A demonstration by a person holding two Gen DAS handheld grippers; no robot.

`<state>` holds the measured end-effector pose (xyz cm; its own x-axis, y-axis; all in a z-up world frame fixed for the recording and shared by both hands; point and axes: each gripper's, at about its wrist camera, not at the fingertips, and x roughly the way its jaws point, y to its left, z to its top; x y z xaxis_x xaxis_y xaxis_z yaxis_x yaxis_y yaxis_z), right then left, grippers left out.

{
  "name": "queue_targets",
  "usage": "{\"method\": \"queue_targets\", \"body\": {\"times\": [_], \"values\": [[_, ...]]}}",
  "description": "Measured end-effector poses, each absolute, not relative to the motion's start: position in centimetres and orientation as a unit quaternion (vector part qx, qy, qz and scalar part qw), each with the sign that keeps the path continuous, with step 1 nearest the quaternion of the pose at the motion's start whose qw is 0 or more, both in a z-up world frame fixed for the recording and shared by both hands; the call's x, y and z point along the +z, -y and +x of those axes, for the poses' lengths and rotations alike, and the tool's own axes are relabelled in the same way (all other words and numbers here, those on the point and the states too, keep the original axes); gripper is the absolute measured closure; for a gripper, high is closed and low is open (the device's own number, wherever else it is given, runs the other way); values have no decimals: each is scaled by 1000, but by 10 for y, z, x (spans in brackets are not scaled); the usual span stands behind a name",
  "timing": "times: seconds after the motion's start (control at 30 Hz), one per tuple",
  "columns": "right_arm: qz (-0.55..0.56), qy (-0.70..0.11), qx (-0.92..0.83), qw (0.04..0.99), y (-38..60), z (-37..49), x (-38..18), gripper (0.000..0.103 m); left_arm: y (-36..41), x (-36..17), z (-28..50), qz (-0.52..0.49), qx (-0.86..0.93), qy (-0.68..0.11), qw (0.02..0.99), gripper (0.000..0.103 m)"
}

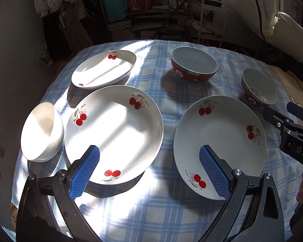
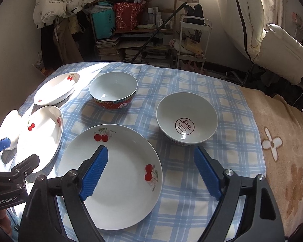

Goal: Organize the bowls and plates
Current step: 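Move both tools forward toward the large cherry-print plate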

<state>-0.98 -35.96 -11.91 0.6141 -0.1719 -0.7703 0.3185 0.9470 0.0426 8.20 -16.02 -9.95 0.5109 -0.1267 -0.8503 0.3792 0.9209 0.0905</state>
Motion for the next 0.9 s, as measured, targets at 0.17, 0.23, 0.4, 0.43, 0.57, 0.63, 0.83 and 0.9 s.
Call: {"method": "queue_targets", "body": {"times": [0.17,0.23,0.4,0.43,0.57,0.63,0.83,0.9], "values": [[79,-440,-129,885,358,-4,-132,22,166,-113,76,131,-152,-494,846,5],[75,-448,-125,882,358,-2,-136,23,168,-119,75,130,-152,-502,841,5],[74,-469,-113,873,360,3,-146,30,170,-134,75,118,-156,-529,826,5],[76,-472,-112,871,362,4,-148,31,171,-136,75,117,-155,-532,824,5],[98,-483,-106,864,369,7,-156,35,172,-144,77,111,-155,-546,816,5],[102,-488,-105,861,371,9,-160,37,172,-148,78,108,-154,-551,813,5],[116,-496,-103,855,375,14,-168,39,174,-153,80,107,-156,-560,807,6],[122,-496,-102,854,377,15,-169,39,176,-152,81,108,-159,-559,806,6]]}}
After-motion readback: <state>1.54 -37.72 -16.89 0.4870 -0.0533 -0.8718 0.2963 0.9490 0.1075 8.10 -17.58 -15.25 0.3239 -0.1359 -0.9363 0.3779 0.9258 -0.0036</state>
